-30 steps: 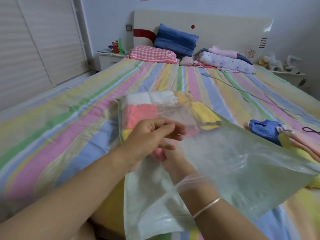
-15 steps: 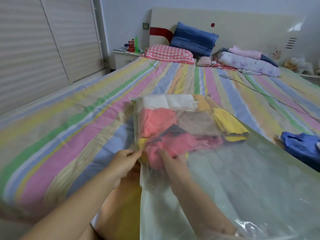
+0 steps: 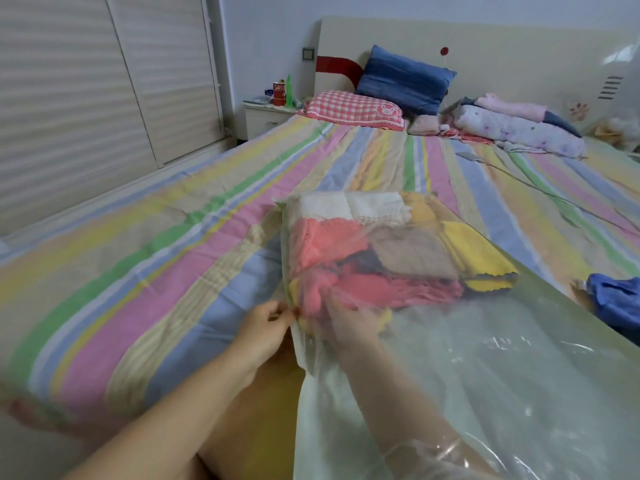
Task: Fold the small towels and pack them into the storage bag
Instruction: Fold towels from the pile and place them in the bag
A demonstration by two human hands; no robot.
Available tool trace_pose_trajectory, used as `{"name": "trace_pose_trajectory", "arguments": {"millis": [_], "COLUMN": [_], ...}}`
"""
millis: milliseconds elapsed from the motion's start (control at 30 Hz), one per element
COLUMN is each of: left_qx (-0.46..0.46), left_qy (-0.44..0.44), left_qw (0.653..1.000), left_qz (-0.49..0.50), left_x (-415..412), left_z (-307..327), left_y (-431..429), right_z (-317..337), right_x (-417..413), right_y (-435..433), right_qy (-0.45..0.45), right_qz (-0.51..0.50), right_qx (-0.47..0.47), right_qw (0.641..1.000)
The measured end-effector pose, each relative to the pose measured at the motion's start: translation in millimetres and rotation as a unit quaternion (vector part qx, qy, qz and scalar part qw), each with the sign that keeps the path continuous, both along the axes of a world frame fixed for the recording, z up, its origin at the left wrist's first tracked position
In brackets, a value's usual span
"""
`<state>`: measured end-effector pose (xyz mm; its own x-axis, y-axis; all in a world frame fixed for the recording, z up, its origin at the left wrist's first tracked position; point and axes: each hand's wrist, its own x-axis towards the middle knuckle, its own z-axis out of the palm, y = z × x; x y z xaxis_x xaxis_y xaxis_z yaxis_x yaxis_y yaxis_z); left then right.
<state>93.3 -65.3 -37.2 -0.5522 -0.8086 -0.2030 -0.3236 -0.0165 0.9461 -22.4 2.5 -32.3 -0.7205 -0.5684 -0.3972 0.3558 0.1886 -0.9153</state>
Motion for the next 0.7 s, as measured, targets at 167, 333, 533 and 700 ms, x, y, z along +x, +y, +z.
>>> {"name": "trace_pose_trajectory", "arguments": {"millis": [167, 333, 533, 700], "left_qx": [-0.018, 0.014, 0.024, 0.018], "left_qy": [-0.031, -0.017, -0.004, -0.017], "left_qw": [0.999, 1.000, 1.000, 0.999], "left_qz": [0.009, -0.004, -0.010, -0.026], "left_x": [9.0, 8.8, 7.0, 9.7], "left_z": [-9.3, -9.4, -9.6, -9.5], "left_y": [-8.9, -7.6, -6.3, -9.9], "right_z": [-0.1, -5.8, 2.9, 8.2], "right_x": [-8.0, -14.0, -29.8, -39.5], "right_y": [31.5, 56.8, 36.1, 24.6], "right_qy": [0.220, 0.656, 0.741, 0.706], "right_qz": [0.178, 0.121, 0.183, 0.283], "right_qx": [0.154, 0.116, 0.058, 0.171], "right_qw": [0.947, 0.736, 0.643, 0.626]}}
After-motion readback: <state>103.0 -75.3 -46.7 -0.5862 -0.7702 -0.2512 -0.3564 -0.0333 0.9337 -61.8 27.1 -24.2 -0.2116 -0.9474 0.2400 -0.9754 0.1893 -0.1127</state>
